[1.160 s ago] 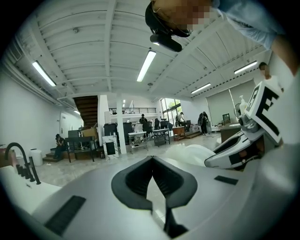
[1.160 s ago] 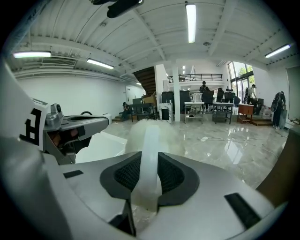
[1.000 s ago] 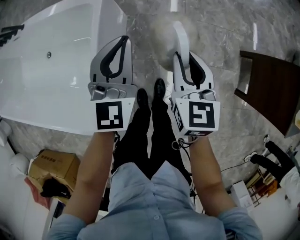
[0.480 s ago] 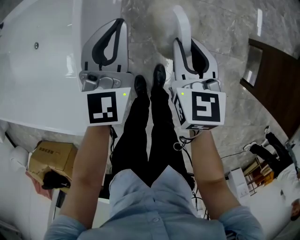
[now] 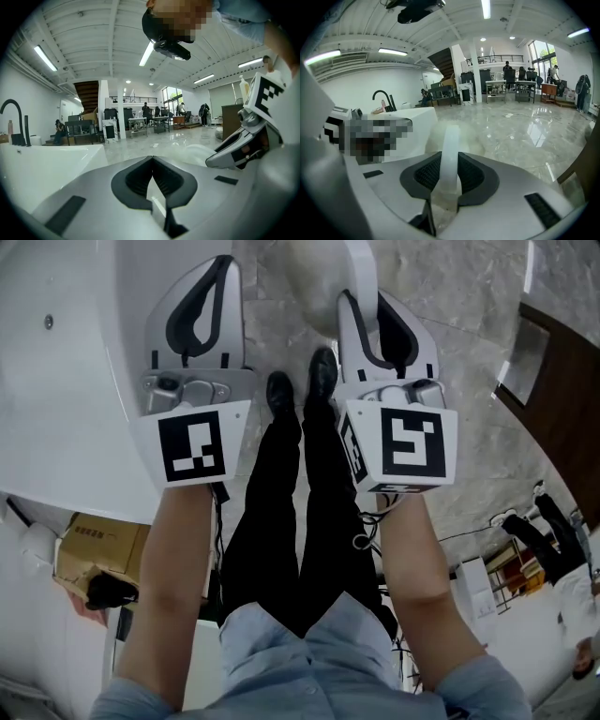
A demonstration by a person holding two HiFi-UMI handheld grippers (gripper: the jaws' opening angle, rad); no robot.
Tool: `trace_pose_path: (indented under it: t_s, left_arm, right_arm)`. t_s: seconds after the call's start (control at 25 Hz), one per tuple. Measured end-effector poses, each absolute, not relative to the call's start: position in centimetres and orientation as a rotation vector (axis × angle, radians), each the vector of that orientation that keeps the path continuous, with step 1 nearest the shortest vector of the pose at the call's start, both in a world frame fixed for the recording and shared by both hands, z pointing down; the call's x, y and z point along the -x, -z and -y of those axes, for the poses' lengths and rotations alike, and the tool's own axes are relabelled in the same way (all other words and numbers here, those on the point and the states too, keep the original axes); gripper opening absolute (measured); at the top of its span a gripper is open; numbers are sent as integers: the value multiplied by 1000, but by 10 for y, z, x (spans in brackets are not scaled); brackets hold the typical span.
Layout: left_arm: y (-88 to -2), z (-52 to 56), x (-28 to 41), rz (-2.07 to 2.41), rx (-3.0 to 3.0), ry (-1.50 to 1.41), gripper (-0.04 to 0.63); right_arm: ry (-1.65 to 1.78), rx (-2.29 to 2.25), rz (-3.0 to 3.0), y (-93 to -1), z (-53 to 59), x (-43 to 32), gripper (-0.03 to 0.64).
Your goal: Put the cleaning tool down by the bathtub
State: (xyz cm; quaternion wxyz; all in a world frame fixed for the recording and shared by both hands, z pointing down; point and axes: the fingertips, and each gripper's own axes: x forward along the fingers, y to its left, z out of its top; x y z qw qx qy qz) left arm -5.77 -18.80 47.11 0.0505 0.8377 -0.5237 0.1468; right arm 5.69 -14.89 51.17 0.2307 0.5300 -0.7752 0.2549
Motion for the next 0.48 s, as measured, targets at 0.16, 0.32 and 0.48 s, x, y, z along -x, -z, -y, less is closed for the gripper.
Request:
trace_pose_path:
  t_s: [0.16,0.32,0.48]
  left_arm:
    - [-497,188,63,1617,-2523,-445,15]
    - [-526,186,61,1621,-2507,-449,15]
    - [-559,179,60,1613,-2495,-474,15]
  right_arm:
    - [-723,-1438,2130,-541,142,-50,103]
    - [-746,-1433,2115,-570,134,-50,103]
    - [-771,-1437,2093,-602,125,-55,103]
